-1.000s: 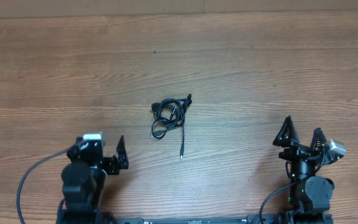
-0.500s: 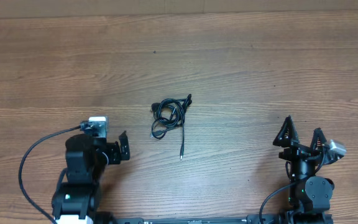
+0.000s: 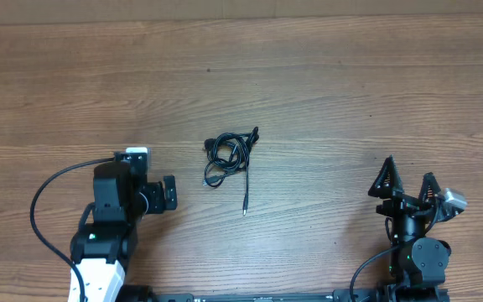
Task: Untangle cables
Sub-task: 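Move the left gripper forward toward the black cable bundle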
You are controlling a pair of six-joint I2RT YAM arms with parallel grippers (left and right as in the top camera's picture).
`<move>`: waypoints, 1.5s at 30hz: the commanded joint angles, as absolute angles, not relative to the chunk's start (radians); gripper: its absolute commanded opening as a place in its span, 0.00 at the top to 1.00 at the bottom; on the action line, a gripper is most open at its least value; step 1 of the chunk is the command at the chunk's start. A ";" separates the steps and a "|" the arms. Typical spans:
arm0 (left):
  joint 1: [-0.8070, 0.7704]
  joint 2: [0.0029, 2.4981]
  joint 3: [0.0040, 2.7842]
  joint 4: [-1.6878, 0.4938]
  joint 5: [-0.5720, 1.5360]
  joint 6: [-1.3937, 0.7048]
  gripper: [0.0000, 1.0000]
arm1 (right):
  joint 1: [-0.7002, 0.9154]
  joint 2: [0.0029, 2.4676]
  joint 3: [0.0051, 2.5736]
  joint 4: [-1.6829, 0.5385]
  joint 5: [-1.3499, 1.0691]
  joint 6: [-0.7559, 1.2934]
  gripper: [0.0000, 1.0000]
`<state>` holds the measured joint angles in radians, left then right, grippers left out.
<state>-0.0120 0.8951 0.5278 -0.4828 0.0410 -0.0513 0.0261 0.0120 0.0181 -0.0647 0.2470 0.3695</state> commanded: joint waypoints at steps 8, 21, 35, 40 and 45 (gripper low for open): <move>-0.007 1.036 0.637 -0.540 0.061 -0.036 0.00 | 0.020 0.003 0.008 -0.060 0.253 0.365 0.00; -0.082 1.165 0.715 -0.585 0.077 -0.002 0.00 | 0.020 0.003 0.008 -0.060 0.253 0.365 0.00; -0.144 1.205 0.717 -0.510 0.078 -0.003 0.00 | 0.020 0.003 0.008 -0.060 0.253 0.365 0.00; -0.145 1.206 0.717 -0.493 0.079 -0.017 0.00 | 0.020 0.003 0.008 -0.060 0.253 0.365 0.00; -0.145 1.206 0.717 -0.469 0.080 -0.085 0.00 | 0.020 0.003 0.008 -0.060 0.253 0.365 0.00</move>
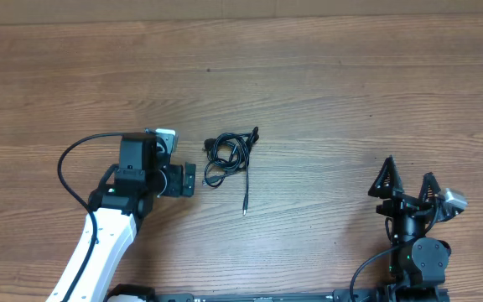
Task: Untangle cables
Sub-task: 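Move the left gripper forward toward the black cable bundle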
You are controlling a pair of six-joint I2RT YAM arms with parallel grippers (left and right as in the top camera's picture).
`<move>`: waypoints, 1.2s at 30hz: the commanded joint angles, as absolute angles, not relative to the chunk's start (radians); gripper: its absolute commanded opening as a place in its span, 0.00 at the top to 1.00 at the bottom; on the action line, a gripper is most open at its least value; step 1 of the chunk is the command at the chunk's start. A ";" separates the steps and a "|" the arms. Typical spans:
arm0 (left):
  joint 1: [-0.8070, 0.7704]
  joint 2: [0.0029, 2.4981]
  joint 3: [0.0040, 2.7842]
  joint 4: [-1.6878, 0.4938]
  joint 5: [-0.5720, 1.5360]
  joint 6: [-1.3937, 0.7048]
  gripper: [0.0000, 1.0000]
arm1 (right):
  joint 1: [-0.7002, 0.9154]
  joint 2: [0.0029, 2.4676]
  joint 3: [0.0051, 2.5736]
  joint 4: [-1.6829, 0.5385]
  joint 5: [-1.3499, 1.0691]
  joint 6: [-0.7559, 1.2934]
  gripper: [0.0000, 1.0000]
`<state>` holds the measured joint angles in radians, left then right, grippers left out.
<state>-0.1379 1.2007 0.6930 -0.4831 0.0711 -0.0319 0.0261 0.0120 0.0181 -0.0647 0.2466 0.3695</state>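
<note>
A thin black cable (228, 154) lies coiled in a small tangle at the middle of the wooden table (334, 92). One straight end runs down from it to a plug (245, 210). My left gripper (193, 179) points right, just left of the tangle's lower loop; its jaws look open, nothing is between them, and it is not touching the cable. My right gripper (407, 181) rests at the near right, far from the cable, open and empty.
The left arm's own grey cable (67, 168) loops out to its left. The table's far edge runs along the top of the overhead view.
My left arm has moved right and slightly away from me, and its gripper now sits close to the left side of the tangle. The cable and right arm are unchanged.
</note>
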 commanded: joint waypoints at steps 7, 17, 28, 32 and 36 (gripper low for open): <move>-0.145 1.206 0.717 -0.443 0.079 -0.207 0.00 | 0.020 0.003 0.008 -0.060 0.253 0.365 0.00; -0.144 1.206 0.717 -0.350 0.079 -0.244 0.00 | 0.020 0.003 0.008 -0.060 0.253 0.365 0.00; -0.145 1.206 0.717 -0.276 0.079 -0.252 0.00 | 0.020 0.003 0.008 -0.060 0.253 0.365 0.00; -0.144 1.206 0.717 -0.295 0.078 -0.251 0.00 | 0.020 0.003 0.008 -0.060 0.253 0.365 0.00; -0.144 1.206 0.717 -0.317 0.078 -0.250 0.00 | 0.020 0.003 0.008 -0.060 0.253 0.365 0.00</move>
